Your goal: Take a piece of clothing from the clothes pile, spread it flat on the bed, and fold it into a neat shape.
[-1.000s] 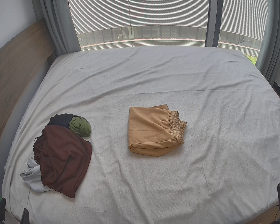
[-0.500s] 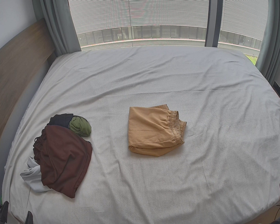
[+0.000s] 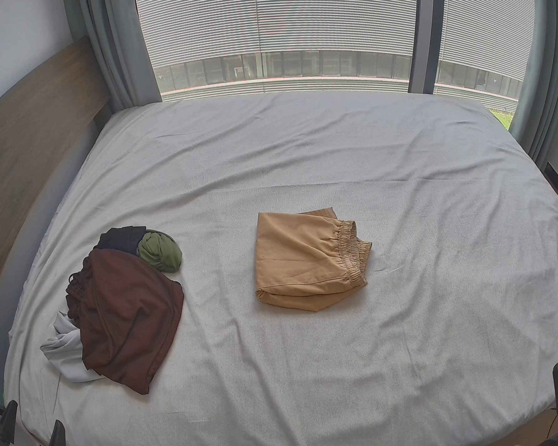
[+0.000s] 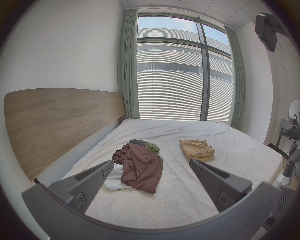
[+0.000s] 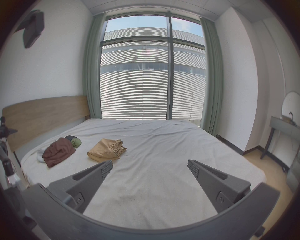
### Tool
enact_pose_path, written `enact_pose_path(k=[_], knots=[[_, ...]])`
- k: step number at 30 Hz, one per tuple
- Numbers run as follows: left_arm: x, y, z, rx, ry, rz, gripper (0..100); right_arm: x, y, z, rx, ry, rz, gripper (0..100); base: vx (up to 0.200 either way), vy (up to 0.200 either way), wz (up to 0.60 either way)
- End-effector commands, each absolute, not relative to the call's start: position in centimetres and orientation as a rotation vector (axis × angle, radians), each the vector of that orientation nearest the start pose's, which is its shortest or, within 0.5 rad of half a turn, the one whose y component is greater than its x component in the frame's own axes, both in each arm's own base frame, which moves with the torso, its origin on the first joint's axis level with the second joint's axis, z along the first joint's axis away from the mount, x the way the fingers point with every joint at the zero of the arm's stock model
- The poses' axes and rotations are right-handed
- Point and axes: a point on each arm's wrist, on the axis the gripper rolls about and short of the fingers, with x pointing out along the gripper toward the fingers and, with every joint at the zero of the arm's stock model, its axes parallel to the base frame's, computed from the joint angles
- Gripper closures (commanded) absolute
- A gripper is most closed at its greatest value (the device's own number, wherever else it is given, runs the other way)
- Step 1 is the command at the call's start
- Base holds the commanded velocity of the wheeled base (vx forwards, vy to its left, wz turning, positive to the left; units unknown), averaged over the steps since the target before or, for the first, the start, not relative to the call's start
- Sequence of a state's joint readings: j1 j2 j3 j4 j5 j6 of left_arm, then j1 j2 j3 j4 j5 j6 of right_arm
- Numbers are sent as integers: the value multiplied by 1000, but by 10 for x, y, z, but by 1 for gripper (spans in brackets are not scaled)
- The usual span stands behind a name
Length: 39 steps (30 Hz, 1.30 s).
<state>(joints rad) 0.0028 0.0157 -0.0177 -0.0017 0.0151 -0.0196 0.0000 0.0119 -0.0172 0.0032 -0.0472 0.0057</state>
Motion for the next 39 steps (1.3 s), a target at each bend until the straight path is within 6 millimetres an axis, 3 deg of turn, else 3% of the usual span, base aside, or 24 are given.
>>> enact_pose_path(k=[1, 5, 11, 18, 29, 39], knots=[[-23, 0, 76, -20, 0, 18, 0, -24, -1, 80, 135, -17, -40, 0, 0, 0, 0], [-23, 0, 76, -17, 1, 18, 0, -24, 0, 82, 206, -35, -21, 0, 0, 0, 0], [-23, 0, 76, -20, 1, 18, 0, -24, -1, 82, -55, -33, -38, 0, 0, 0, 0], [-23, 0, 76, -18, 0, 18, 0, -24, -1, 81, 49, -15, -46, 0, 0, 0, 0], [-23, 0, 76, -18, 0, 20, 0, -22, 0, 83, 39, -67, 7, 0, 0, 0, 0], [-23, 0, 76, -23, 1, 20, 0, -23, -1, 81, -99, -24, -44, 0, 0, 0, 0]])
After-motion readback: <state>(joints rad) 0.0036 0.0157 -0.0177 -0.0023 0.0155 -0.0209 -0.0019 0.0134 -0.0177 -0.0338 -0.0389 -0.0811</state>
